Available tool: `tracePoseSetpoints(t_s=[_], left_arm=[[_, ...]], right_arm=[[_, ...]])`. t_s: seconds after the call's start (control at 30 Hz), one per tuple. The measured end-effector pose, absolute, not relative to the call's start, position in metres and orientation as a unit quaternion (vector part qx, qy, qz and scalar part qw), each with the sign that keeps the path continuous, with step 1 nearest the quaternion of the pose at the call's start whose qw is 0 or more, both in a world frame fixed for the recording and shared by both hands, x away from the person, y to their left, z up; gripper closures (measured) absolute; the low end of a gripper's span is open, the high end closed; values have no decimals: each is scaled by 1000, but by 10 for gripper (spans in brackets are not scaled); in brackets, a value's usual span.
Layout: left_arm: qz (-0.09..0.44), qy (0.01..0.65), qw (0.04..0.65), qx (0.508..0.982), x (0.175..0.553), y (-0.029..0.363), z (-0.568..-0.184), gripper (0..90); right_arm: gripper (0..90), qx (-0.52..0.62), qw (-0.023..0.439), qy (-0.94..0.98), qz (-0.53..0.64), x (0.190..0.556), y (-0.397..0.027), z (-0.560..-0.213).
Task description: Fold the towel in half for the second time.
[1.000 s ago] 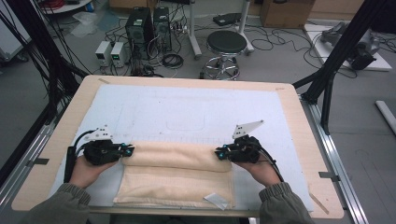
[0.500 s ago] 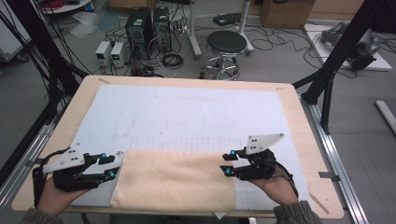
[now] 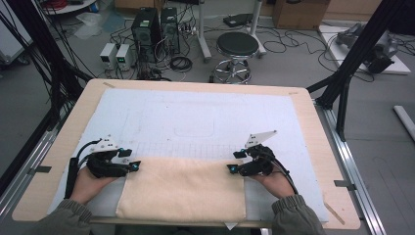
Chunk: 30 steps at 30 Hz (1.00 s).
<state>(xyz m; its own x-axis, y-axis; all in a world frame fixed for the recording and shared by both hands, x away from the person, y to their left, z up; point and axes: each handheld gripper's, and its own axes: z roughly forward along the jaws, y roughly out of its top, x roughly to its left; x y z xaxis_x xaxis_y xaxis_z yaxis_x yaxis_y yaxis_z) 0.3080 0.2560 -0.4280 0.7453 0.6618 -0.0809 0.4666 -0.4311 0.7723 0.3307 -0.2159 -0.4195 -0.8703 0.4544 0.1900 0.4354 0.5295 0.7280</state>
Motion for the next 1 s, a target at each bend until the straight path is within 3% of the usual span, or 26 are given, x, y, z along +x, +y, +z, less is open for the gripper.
tracePoseSetpoints(t_s=[0.07,0.1,0.13,0.17,0.2,0.27,0.47,0.57,0.63,0.73,0.77,0.87,0.9,0.97,1.0], left_arm=[[106,332,409,844,310,253,-432,409],[102,329,409,845,310,252,-433,482],[102,324,410,847,310,252,-433,553],[106,323,414,844,309,252,-431,664],[110,328,419,840,308,253,-429,734],[118,338,439,824,307,257,-425,794],[141,368,413,821,315,247,-428,800],[141,373,414,818,317,249,-429,754],[140,378,414,816,317,250,-429,687],[123,381,419,815,321,251,-431,489],[118,376,421,817,322,250,-432,474],[111,367,414,826,323,246,-435,494],[108,359,416,829,322,245,-436,559],[116,352,414,832,320,244,-434,729],[120,351,411,833,320,244,-433,769]], right_arm=[[391,249,2,878,408,328,-214,-422],[427,245,6,881,404,326,-212,-423],[526,239,13,884,401,325,-211,-422],[690,226,18,889,399,323,-210,-421],[742,218,25,890,400,322,-209,-419],[769,227,28,885,406,323,-210,-414],[746,265,48,884,382,338,-208,-421],[694,270,46,879,390,342,-212,-423],[612,269,42,877,396,342,-215,-422],[516,279,19,869,409,344,-222,-421],[497,282,14,867,410,345,-223,-421],[481,281,-1,873,399,345,-220,-426],[517,280,-3,877,389,345,-218,-428],[701,263,-8,888,378,345,-214,-430],[743,258,-3,889,378,344,-213,-428]])
